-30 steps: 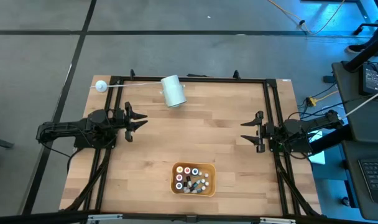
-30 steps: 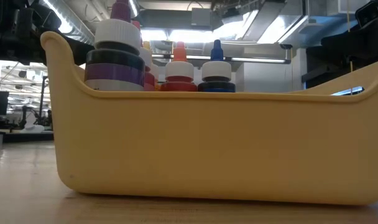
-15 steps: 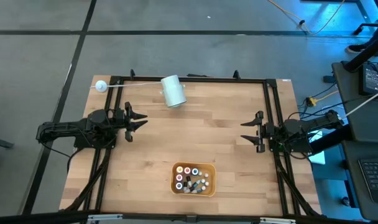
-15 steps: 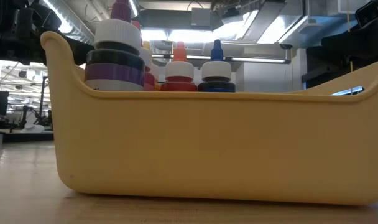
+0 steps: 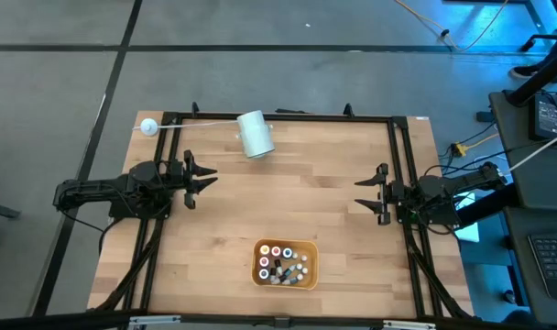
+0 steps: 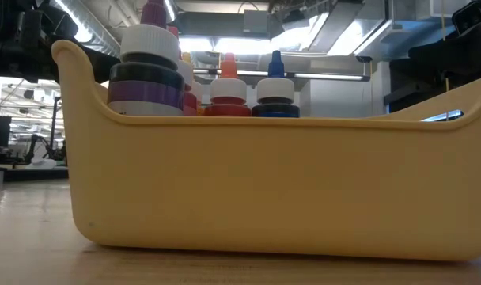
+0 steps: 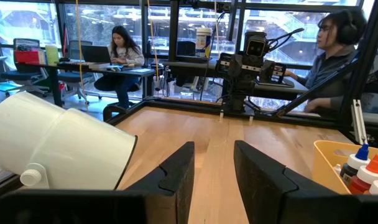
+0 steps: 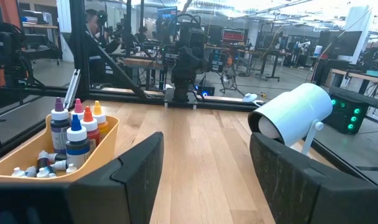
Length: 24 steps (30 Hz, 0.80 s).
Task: Pick & Place food coloring
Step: Return to Home Position
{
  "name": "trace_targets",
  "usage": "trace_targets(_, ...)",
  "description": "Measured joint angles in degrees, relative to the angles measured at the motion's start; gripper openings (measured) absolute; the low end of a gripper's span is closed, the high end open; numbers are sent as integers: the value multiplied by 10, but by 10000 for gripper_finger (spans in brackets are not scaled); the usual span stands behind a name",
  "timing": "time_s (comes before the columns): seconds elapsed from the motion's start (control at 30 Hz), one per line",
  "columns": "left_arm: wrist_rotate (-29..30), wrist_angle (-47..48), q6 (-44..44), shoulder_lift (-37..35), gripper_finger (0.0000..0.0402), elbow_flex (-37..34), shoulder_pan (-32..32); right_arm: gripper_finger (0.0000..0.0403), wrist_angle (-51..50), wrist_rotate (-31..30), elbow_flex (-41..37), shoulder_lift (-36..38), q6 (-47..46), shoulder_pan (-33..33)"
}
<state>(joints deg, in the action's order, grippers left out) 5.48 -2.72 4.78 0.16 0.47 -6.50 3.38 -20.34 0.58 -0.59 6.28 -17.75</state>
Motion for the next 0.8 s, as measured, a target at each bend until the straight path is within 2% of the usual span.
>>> trace_targets(0.8,0,0,0,0,109,0,0,242,0,0,0,0,0,0)
